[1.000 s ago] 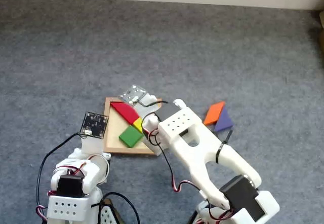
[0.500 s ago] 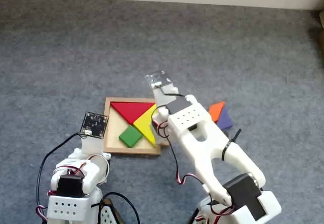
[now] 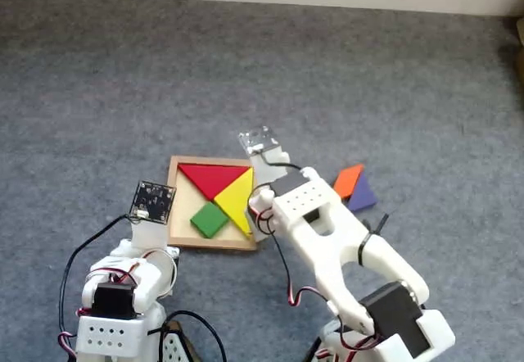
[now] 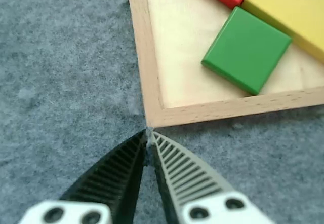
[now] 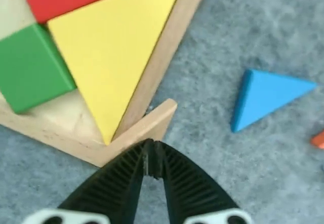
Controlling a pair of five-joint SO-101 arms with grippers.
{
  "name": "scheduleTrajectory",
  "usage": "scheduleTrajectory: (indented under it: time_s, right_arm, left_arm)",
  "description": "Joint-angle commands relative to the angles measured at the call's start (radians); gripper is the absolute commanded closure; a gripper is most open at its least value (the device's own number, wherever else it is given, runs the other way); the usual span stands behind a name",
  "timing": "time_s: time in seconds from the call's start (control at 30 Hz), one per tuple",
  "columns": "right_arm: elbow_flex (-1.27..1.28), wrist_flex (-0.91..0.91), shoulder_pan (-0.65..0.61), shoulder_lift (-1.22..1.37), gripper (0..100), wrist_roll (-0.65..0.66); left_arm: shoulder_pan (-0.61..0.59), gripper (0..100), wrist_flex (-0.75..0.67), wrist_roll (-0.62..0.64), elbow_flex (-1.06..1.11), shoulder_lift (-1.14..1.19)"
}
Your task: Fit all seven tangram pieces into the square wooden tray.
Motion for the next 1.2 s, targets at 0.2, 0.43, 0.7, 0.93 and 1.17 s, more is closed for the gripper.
scheduleTrajectory:
  time_s: [0.2, 0.43, 0.7, 0.93, 1.17]
  right_arm:
    - [-0.007, -0.031, -0.096, -0.048, 99.3, -0.003]
    - [-0.036, -0.033, -0.113, -0.05, 99.3, -0.003]
    - [-0.071, -0.024, -0.131, -0.062, 99.2, -0.005]
    - [-0.191, 0.117, -0.13, -0.061, 95.0, -0.071]
    - [-0.223, 0.113, -0.159, -0.05, 93.5, -0.213]
  left_arm:
    - [0.024, 98, 0.008, 0.008, 0.021, -0.045]
    - [0.024, 98, 0.008, 0.008, 0.021, -0.045]
    - [0.024, 98, 0.008, 0.008, 0.021, -0.045]
    - [0.024, 98, 0.008, 0.008, 0.021, -0.045]
    - [0.024, 98, 0.008, 0.008, 0.021, -0.045]
